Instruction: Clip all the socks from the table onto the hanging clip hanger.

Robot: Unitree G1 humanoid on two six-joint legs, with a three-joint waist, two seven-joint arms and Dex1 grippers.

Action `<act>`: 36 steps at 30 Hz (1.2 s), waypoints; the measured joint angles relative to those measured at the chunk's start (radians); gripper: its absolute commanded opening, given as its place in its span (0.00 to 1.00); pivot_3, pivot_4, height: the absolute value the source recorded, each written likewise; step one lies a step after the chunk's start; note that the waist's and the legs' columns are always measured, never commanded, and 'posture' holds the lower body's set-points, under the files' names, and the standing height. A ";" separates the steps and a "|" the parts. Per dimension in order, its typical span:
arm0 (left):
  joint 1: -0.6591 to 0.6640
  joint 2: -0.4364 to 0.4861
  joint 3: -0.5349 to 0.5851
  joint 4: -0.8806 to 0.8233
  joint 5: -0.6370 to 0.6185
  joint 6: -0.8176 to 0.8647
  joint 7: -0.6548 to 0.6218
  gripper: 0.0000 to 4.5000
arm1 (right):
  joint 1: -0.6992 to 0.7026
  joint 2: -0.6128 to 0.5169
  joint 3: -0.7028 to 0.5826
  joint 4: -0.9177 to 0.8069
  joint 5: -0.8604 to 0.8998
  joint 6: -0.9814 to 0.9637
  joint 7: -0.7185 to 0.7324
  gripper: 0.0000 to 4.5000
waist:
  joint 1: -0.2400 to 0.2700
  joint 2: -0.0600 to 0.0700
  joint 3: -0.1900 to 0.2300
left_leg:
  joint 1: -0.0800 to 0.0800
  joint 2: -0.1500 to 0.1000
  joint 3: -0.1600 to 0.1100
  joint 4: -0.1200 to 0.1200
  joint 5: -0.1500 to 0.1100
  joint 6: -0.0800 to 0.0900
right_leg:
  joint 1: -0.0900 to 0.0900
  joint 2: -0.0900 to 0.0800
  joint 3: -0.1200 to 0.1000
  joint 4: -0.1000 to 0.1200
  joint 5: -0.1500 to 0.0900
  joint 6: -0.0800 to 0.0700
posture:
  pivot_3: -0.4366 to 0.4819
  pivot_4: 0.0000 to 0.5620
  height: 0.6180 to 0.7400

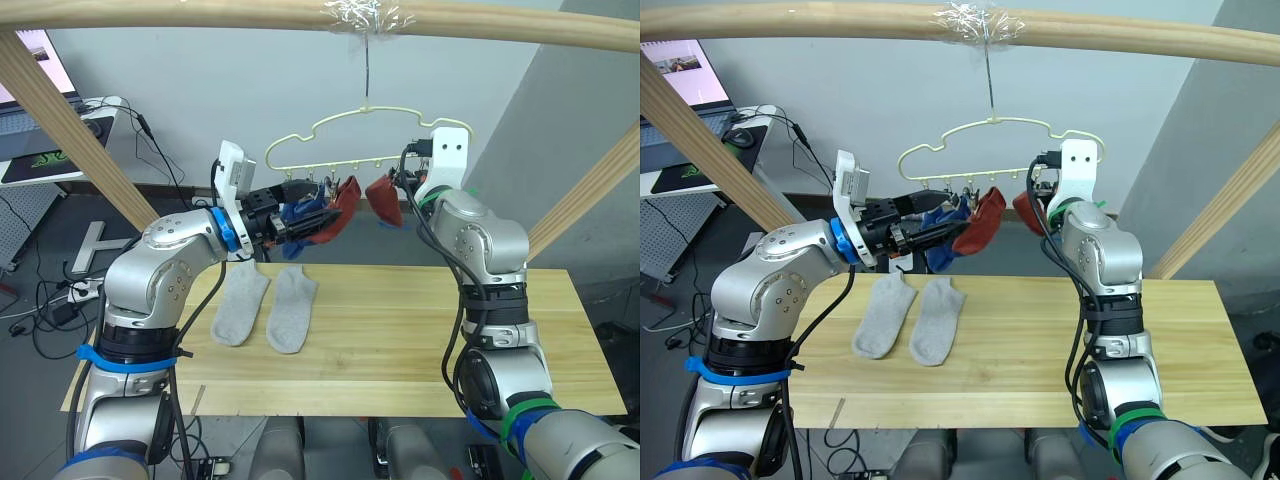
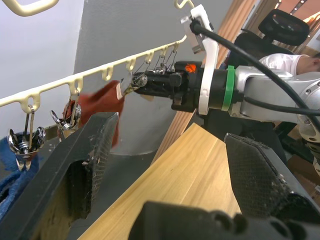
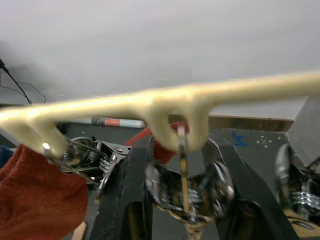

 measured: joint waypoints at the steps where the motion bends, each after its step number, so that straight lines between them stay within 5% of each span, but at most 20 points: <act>1: 0.001 0.000 0.000 0.000 0.000 0.000 0.000 0.87 | -0.004 0.001 -0.001 0.000 0.000 0.000 0.000 0.32 | 0.000 0.000 0.000 | 0.000 0.000 0.000 0.000 0.000 0.000 | 0.000 0.000 0.000 0.000 0.000 0.000 | 0.65 0.41 1.00; 10: 0.007 0.000 0.000 0.000 0.000 0.000 0.001 0.87 | -0.024 0.006 -0.004 0.016 0.000 -0.001 0.000 0.32 | 0.000 0.000 0.000 | 0.000 0.000 0.000 0.000 0.000 0.000 | 0.000 0.000 0.000 0.000 0.000 0.000 | 0.65 0.41 1.00; 17: 0.016 0.000 0.000 -0.004 0.000 0.000 0.003 0.87 | -0.025 0.006 -0.008 0.016 -0.002 -0.002 -0.004 0.03 | 0.000 0.000 0.000 | 0.000 0.000 0.000 0.000 0.000 0.000 | 0.000 0.000 0.000 0.000 0.000 0.000 | 0.65 0.42 1.00; 27: 0.062 0.013 -0.003 -0.007 0.045 -0.016 0.002 0.87 | -0.024 0.005 -0.011 0.015 -0.003 0.000 -0.017 0.03 | -0.002 0.000 0.000 | 0.000 0.000 0.000 0.000 0.000 0.000 | 0.000 0.000 0.000 0.000 0.000 0.000 | 0.65 0.42 1.00; 31: 0.157 0.071 -0.084 0.000 0.147 0.003 0.030 0.87 | -0.024 0.005 -0.012 0.014 -0.002 0.003 -0.018 0.03 | -0.004 0.001 0.000 | 0.000 0.000 0.000 -0.001 0.000 0.000 | -0.001 0.000 0.000 0.000 0.000 0.000 | 0.64 0.42 1.00; 36: 0.240 0.076 -0.172 0.122 0.286 -0.035 0.081 0.99 | -0.024 0.006 -0.013 0.013 -0.001 0.010 -0.019 0.03 | -0.003 0.001 0.001 | 0.000 0.000 0.000 -0.001 0.000 0.000 | -0.001 0.000 0.000 0.000 0.000 0.000 | 0.64 0.43 1.00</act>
